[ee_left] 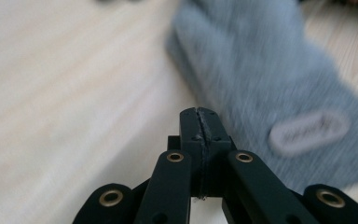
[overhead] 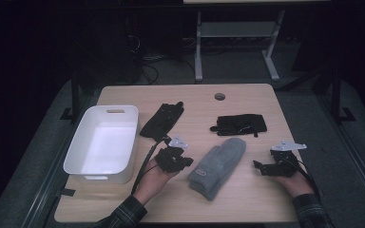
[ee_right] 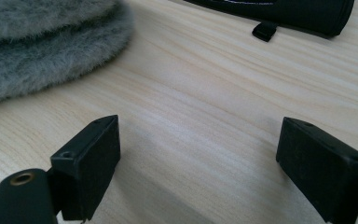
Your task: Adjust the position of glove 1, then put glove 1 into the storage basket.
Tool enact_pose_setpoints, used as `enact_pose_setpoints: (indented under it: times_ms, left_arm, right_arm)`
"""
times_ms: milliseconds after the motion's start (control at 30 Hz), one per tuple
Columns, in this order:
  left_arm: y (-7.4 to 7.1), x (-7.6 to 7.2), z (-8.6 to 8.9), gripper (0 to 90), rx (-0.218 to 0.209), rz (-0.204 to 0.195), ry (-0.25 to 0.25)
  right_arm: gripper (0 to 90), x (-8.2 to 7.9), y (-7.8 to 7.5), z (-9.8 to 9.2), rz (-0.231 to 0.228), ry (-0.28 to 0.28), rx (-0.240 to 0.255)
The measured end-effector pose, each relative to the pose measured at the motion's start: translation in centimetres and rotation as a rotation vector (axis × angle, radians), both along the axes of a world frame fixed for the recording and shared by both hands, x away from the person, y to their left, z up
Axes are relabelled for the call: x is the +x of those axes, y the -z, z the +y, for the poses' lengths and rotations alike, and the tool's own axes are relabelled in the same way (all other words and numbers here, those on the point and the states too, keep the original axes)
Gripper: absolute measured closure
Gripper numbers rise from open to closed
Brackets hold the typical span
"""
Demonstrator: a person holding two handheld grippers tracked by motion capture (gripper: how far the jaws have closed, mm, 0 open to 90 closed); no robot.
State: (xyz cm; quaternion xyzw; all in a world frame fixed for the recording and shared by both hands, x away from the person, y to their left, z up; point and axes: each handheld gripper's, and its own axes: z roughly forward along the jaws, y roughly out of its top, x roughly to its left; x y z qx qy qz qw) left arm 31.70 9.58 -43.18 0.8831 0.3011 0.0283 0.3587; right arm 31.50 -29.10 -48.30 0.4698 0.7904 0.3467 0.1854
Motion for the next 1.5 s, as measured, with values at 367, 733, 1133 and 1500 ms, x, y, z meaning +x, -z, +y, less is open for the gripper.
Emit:
enact_pose_setpoints:
  times_ms: [367, 733, 1133, 1500]
  left_arm:
    - [0.7, -1.4, -0.6, 87.6, -0.041, 0.026, 0.048]
    - [0.7, -0.9, 0.4, 64.0, -0.047, -0.015, 0.016]
    - [0.4, -0.2, 1.7, 46.4, -0.029, -0.038, -0.004]
    - [-0.4, 0.5, 2.4, 44.3, -0.047, -0.054, -0.024]
  right_arm:
    - [20.1, -0.2, -0.2, 0.1, 0.001, -0.002, -0.004]
    - [76.0, -2.8, -1.9, 3.4, 0.056, -0.2, 0.024]
    - [89.6, -4.4, -1.6, 8.6, 0.151, -0.477, 0.039]
    - [89.6, -4.3, -1.6, 11.4, 0.143, -0.559, 0.067]
